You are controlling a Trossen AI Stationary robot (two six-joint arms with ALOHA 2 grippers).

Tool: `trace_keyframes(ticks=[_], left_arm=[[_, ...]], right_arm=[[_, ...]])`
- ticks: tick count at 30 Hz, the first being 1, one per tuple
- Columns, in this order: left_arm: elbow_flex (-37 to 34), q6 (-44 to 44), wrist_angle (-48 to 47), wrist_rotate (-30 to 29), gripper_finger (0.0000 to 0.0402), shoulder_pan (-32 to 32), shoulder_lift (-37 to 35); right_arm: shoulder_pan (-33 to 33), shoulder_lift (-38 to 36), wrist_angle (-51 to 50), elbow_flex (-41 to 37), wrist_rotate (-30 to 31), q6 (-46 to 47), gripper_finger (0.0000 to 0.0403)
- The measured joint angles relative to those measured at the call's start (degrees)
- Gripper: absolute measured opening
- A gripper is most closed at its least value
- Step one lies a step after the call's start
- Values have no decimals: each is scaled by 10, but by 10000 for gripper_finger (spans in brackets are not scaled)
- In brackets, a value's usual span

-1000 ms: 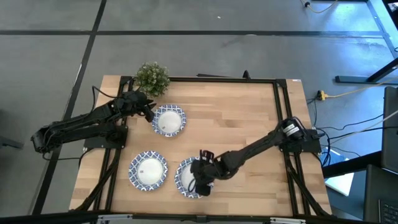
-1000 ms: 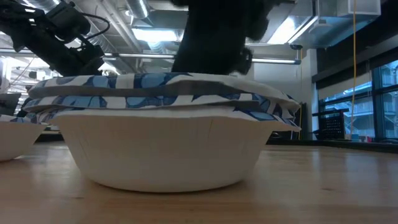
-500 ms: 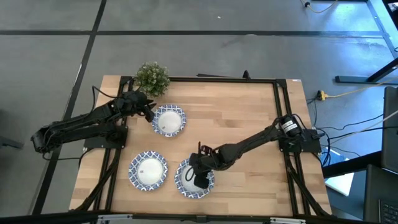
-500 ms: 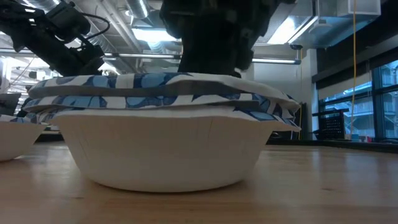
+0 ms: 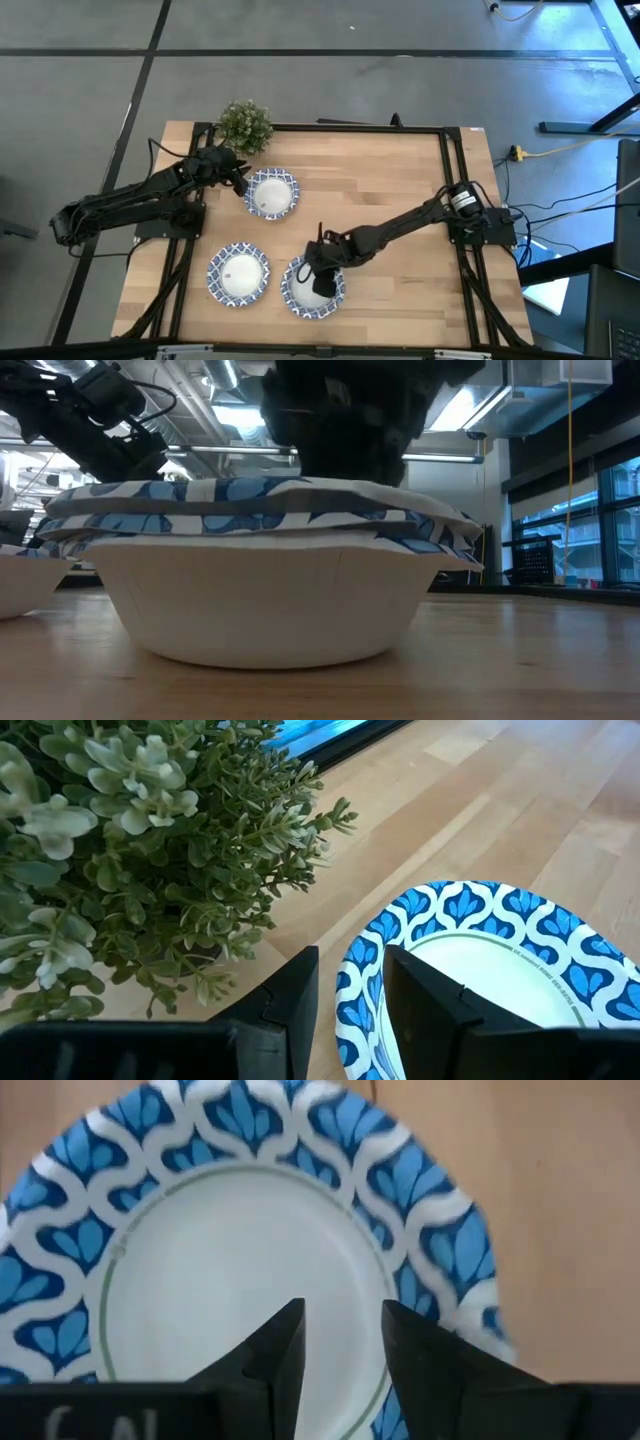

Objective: Nest bowls inside each other
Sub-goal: Move the stacked white bowls to the center of the table

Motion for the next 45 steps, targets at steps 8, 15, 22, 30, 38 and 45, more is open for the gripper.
trace_keyframes(ticks=[8, 15, 22, 30, 38, 45], left_arm=[[0, 0, 0, 0, 110, 0, 0], [0, 0, 0, 0, 110, 0, 0], [0, 0, 0, 0, 110, 0, 0], [0, 0, 0, 0, 110, 0, 0], [0, 0, 0, -1, 110, 0, 0], [0, 0, 0, -1, 110, 0, 0]], right_arm=[[0, 0, 28, -58, -4, 35, 136], [-3, -1, 26, -64, -2, 25, 136], [-25, -2, 5, -64, 3, 5, 136], [-63, -16, -43, -66, 31, -48, 136], [-118, -43, -88, -68, 44, -96, 136], [-165, -47, -93, -67, 44, -126, 136]])
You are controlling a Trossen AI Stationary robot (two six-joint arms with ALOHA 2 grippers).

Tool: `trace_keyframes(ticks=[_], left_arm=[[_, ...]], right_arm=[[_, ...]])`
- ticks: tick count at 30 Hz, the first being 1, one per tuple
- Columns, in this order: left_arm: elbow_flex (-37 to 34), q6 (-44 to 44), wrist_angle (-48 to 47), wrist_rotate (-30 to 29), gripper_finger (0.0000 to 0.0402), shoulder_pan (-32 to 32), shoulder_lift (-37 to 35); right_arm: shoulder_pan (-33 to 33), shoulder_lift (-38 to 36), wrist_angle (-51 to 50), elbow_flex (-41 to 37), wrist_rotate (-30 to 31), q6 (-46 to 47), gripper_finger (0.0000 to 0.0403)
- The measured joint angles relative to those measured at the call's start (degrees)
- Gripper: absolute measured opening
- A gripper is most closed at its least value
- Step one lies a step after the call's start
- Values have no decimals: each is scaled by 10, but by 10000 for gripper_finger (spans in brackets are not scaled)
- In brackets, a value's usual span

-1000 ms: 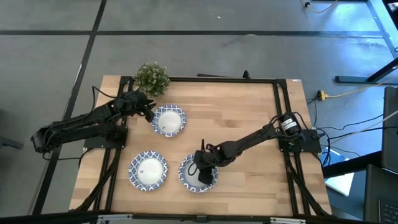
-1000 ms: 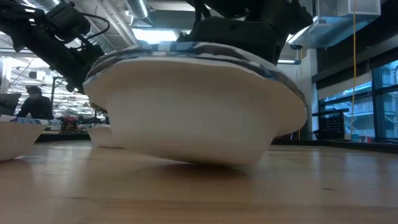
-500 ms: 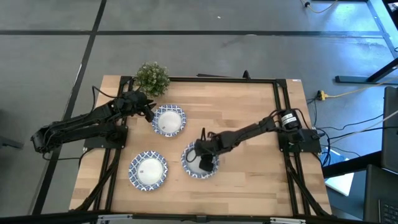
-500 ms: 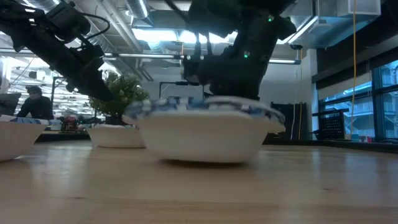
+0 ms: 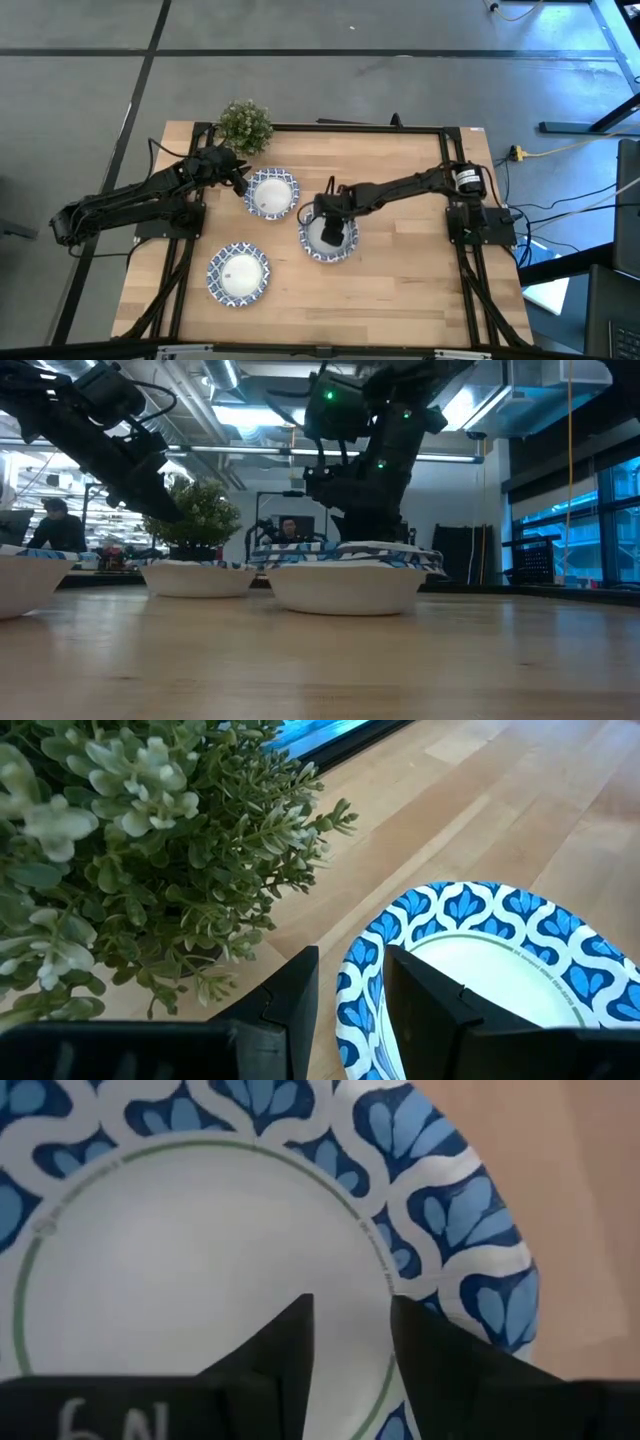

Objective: Nest bowls inside each other
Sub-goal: Move the stacked white bowls to the center of the table, then stack the white bowl on top of the other white bowl

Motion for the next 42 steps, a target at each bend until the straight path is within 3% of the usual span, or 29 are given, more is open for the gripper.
trace_keyframes(ticks=[8, 17, 27, 36, 42], left_arm=[[0, 0, 0, 0, 110, 0, 0], [0, 0, 1, 0, 110, 0, 0], [0, -2, 4, 0, 110, 0, 0], [0, -5, 6, 0, 110, 0, 0], [0, -5, 6, 0, 110, 0, 0]], right_arm=[[-3, -36, 14, 4, -7, -3, 136], [7, -139, 86, 5, -6, 31, 135], [-15, -175, 112, 5, -18, -19, 137], [-48, -169, 131, 5, -47, -116, 204], [-53, -168, 163, 5, -47, -136, 224]])
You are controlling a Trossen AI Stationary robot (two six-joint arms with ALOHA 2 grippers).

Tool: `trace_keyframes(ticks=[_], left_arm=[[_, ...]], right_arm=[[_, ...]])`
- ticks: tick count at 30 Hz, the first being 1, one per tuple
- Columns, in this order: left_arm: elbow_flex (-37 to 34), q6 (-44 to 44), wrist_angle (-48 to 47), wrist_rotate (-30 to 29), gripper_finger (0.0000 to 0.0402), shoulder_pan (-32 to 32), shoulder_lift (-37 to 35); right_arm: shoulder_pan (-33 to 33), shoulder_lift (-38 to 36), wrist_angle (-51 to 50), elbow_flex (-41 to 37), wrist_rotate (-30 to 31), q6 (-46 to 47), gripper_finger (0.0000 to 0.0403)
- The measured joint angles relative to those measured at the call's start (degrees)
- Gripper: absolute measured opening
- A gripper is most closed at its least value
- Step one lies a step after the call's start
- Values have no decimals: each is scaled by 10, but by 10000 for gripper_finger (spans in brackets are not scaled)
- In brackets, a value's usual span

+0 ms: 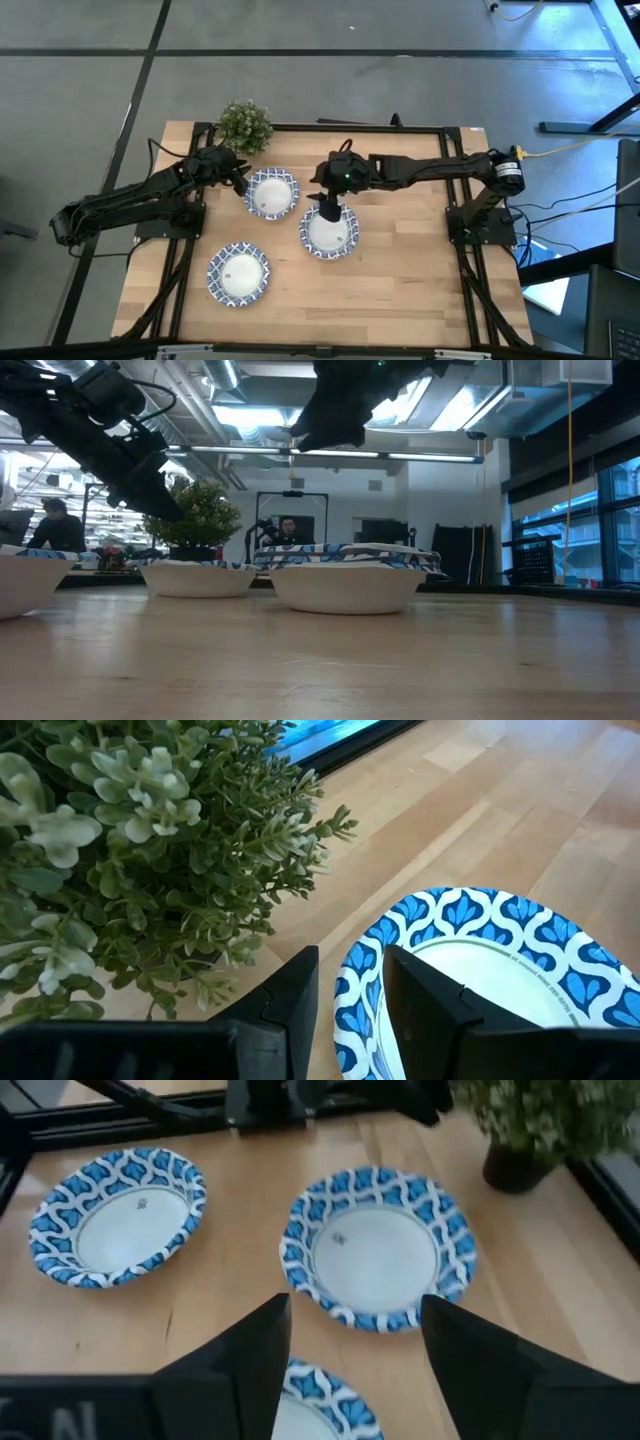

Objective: Nest bowls inside each other
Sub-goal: Stack the white bowl on top of the other white bowl

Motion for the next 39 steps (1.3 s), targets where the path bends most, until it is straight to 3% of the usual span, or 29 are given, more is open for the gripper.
trace_keyframes(ticks=[4, 10, 22, 31, 35, 39], left_arm=[[0, 0, 0, 0, 110, 0, 0], [0, 0, 0, 0, 110, 0, 0], [0, 3, 0, 0, 110, 0, 0], [0, 5, 9, 2, 110, 0, 0], [0, 5, 58, 54, 110, 0, 0], [0, 5, 138, 121, 110, 0, 0]], right_arm=[[0, 3, 37, 0, 13, -60, 226], [-6, 3, 96, 0, 49, -39, 226], [-67, 97, 127, 1, -83, 50, 226], [-67, 166, 70, 94, -105, 11, 226], [-68, 157, 62, 116, -105, -11, 226], [-68, 126, -22, 115, -99, -34, 226]])
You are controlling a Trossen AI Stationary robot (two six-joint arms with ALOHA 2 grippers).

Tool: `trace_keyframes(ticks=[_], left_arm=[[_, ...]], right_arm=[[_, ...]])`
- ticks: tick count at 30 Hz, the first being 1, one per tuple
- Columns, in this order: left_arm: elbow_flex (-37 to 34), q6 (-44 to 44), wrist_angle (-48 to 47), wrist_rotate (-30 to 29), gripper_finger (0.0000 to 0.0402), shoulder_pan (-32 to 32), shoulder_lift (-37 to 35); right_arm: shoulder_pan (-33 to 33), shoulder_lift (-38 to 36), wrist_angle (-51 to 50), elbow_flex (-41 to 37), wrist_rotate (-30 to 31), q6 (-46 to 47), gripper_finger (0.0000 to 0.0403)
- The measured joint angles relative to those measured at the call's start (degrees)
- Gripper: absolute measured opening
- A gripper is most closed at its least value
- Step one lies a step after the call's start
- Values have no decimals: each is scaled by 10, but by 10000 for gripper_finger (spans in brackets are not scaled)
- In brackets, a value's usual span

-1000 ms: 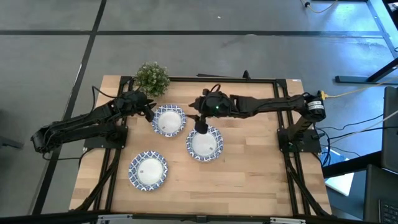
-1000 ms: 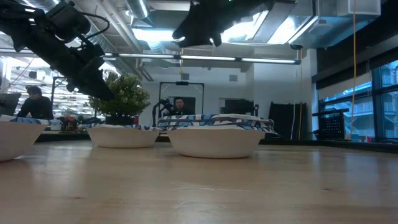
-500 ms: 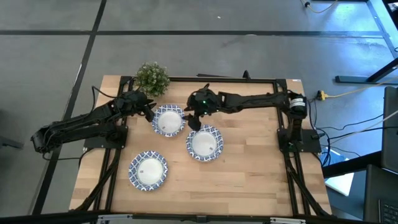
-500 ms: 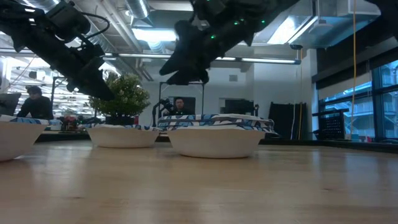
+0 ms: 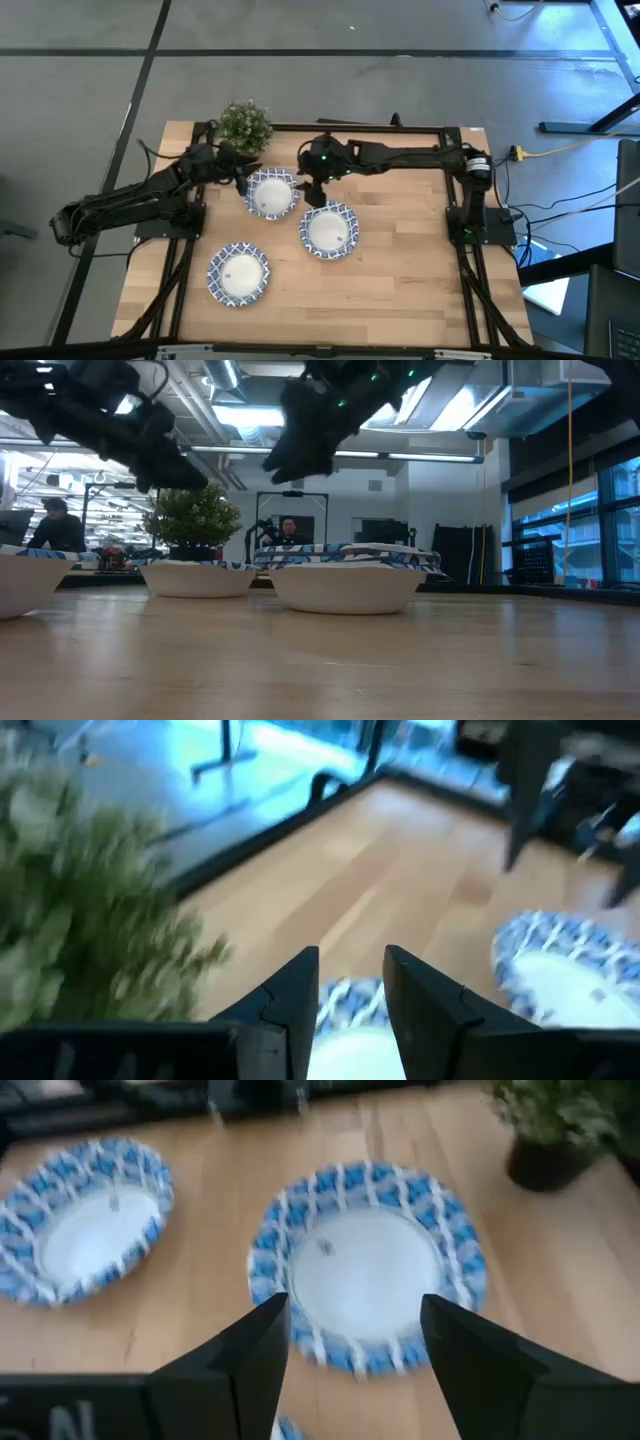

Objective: Nest bowls inside each other
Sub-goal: Stack the white bowl on top of the other white bowl

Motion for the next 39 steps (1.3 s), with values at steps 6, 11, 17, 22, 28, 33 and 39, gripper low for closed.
trace_keyframes(ticks=[6, 11, 17, 22, 28, 33, 39], left_arm=[[0, 13, 43, 15, 110, 0, -1], [0, 11, 43, 51, 110, 0, -1], [0, 11, 44, 59, 110, 0, -1], [0, 13, 47, 57, 110, 0, -1], [0, 13, 46, 57, 110, 0, -1], [0, 12, 46, 57, 110, 0, -1], [0, 3, 41, 60, 110, 0, -1]], right_arm=[[0, -81, -34, -39, 38, -24, 226], [0, -197, 46, -178, 63, 10, 226], [1, -361, 183, -380, 101, 68, 226], [7, -462, 252, -512, 101, 117, 226], [14, -549, 369, -653, 120, 149, 226], [14, -596, 430, -736, 162, 193, 226], [14, -614, 437, -768, 200, 204, 221]])
